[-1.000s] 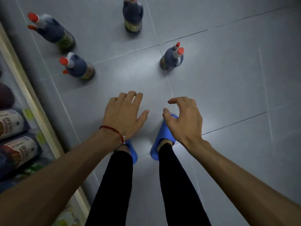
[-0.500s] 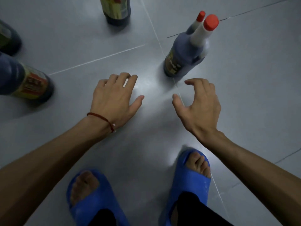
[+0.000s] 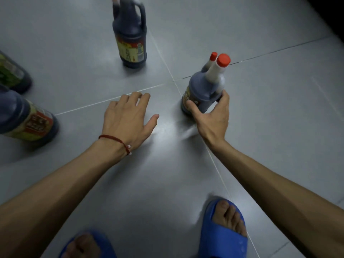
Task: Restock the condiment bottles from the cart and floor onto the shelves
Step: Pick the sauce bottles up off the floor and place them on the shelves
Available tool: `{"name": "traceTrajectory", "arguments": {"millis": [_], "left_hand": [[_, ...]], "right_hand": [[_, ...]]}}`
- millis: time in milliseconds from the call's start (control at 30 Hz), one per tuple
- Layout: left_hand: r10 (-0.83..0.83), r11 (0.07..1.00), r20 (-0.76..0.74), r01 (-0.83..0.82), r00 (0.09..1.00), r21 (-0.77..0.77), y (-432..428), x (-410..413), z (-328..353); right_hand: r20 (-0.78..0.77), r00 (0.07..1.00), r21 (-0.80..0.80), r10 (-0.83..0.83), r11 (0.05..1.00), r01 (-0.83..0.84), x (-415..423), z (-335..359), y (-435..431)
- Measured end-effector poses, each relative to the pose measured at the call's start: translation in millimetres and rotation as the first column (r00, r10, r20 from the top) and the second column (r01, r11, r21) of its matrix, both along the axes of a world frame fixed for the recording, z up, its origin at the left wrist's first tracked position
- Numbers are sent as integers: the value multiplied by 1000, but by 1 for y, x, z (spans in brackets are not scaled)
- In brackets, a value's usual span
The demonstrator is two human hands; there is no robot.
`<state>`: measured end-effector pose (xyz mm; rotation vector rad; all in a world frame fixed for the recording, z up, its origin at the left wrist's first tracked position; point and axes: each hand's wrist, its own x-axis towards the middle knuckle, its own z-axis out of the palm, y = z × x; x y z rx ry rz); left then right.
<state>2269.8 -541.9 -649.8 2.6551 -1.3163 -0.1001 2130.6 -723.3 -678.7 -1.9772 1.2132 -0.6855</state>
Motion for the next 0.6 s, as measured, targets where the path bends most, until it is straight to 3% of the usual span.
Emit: {"name": "traceTrajectory", "arguments": {"millis": [233,400,600], "left_hand": [[58,998,32,-58,998,-13,3,-3,-5],[140,990,117,-142,983,13,19,-3,1],[260,966,104,-258,960,-32,68,-8,7]], "right_hand": [[161,986,50,-37,998,30,25,-6,-5],[156,984,32,84,995,-90,20,2,12],[158,942,36,295,952,-304,32,1,65]]}}
